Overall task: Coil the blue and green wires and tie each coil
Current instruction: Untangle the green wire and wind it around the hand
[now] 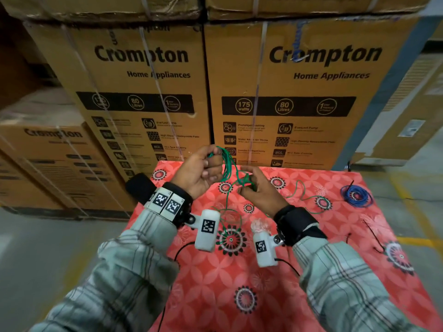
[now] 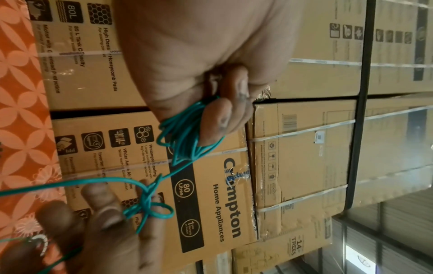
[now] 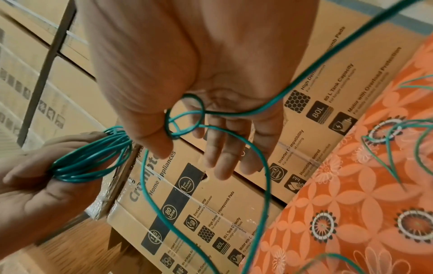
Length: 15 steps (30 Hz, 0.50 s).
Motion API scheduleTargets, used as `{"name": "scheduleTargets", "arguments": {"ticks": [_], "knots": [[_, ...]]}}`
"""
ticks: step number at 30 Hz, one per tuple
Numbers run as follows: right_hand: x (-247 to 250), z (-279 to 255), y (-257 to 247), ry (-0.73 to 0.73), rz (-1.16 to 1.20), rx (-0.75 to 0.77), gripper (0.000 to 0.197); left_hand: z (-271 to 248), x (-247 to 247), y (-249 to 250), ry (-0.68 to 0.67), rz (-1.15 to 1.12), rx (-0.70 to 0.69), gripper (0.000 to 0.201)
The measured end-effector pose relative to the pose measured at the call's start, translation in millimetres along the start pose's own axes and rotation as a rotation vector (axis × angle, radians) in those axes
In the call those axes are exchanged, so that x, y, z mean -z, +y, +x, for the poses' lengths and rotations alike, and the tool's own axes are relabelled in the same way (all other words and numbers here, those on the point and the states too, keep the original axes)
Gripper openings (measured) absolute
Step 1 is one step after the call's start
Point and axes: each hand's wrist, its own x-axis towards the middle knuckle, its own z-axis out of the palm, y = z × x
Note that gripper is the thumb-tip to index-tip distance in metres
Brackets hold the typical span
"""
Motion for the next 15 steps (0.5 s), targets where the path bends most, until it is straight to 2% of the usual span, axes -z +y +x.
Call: {"name": "scheduleTargets", "arguments": {"ticks": [3, 5, 6, 9, 11, 13, 15], "knots": [[-7.6, -0.3, 1.4, 0.061, 0.056, -0.059, 0.053, -0.6, 4.1, 14.3, -0.036, 0.019, 0.004, 0.028], [-11.7, -0.4, 5.8, 0.121, 0.001, -0.081, 0.057, -2.3, 6.2, 20.4, -0.037, 0.074, 0.000, 0.028], [-13.5, 0.0, 7.6, 0.200, -0.070, -0.070, 0.056, -2.5, 7.2, 22.1, -0.035, 0.102, -0.005, 0.028], [-15.3, 2.5, 4.5, 0.498, -0.332, 0.101, 0.042, -0.4, 8.8, 25.5, -0.041, 0.154, -0.014, 0.027], [-18.7, 2.2, -9.1, 0.588, -0.388, 0.203, 0.026, 1.6, 8.8, 28.7, -0.038, 0.176, -0.018, 0.027], [-24.1, 0.9, -22.4, 0.561, -0.361, 0.247, 0.022, 2.3, 7.6, 31.0, -0.036, 0.191, -0.023, 0.027], [-32.0, -0.7, -32.5, 0.461, -0.335, 0.285, 0.014, 1.6, 5.2, 32.7, -0.038, 0.195, -0.026, 0.027]]}}
